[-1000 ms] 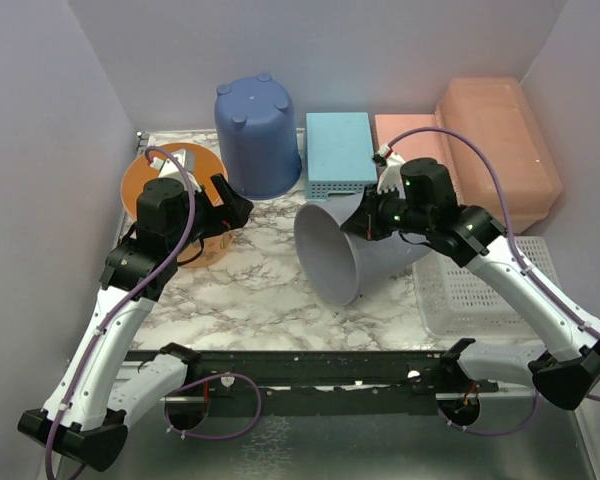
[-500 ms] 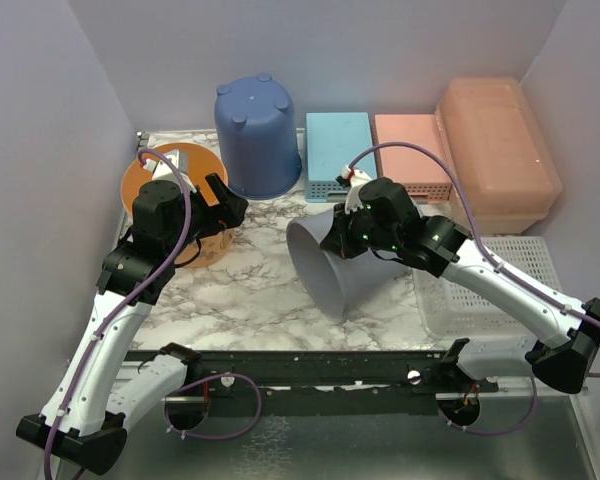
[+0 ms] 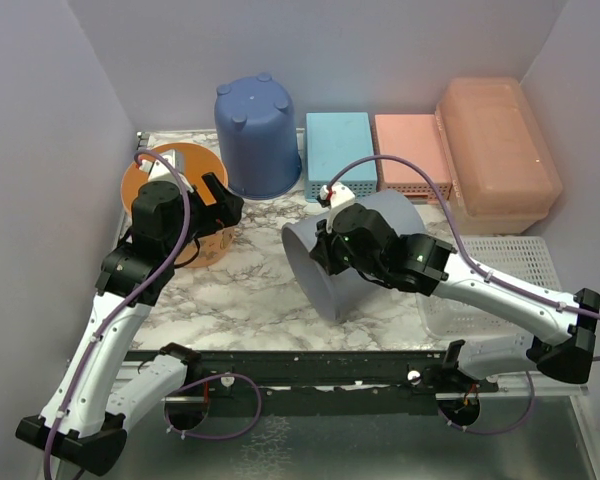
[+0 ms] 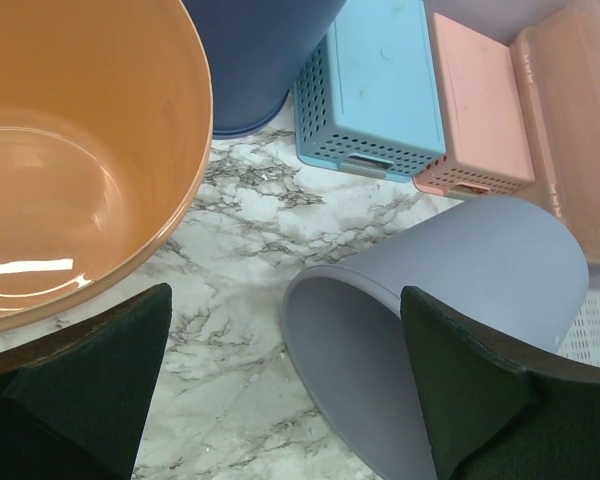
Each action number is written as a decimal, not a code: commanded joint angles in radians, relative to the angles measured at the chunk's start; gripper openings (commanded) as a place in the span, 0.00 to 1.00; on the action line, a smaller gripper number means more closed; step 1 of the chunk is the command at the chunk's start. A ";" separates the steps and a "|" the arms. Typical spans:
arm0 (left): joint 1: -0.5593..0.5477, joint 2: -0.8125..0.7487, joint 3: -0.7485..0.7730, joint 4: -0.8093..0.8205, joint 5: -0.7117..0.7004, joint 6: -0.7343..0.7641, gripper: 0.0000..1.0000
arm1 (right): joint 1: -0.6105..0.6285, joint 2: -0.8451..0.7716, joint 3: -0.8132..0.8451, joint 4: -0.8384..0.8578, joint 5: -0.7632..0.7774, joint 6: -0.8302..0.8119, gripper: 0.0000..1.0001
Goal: Turn the large container upside down
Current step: Turn the container upside down at the center of the board.
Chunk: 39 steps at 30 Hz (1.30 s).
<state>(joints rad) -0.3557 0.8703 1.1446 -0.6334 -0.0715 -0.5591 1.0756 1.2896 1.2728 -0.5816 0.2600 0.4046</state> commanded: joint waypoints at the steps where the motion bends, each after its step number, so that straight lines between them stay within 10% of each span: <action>1: -0.005 -0.020 0.032 -0.027 -0.056 0.007 0.96 | 0.046 0.047 0.005 -0.112 0.105 -0.024 0.01; 39: -0.005 -0.133 0.070 -0.069 -0.309 -0.038 0.99 | 0.236 0.329 0.088 -0.026 0.094 -0.070 0.01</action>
<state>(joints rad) -0.3557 0.7406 1.1870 -0.6888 -0.3523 -0.5907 1.3144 1.5875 1.3926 -0.5491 0.3241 0.3668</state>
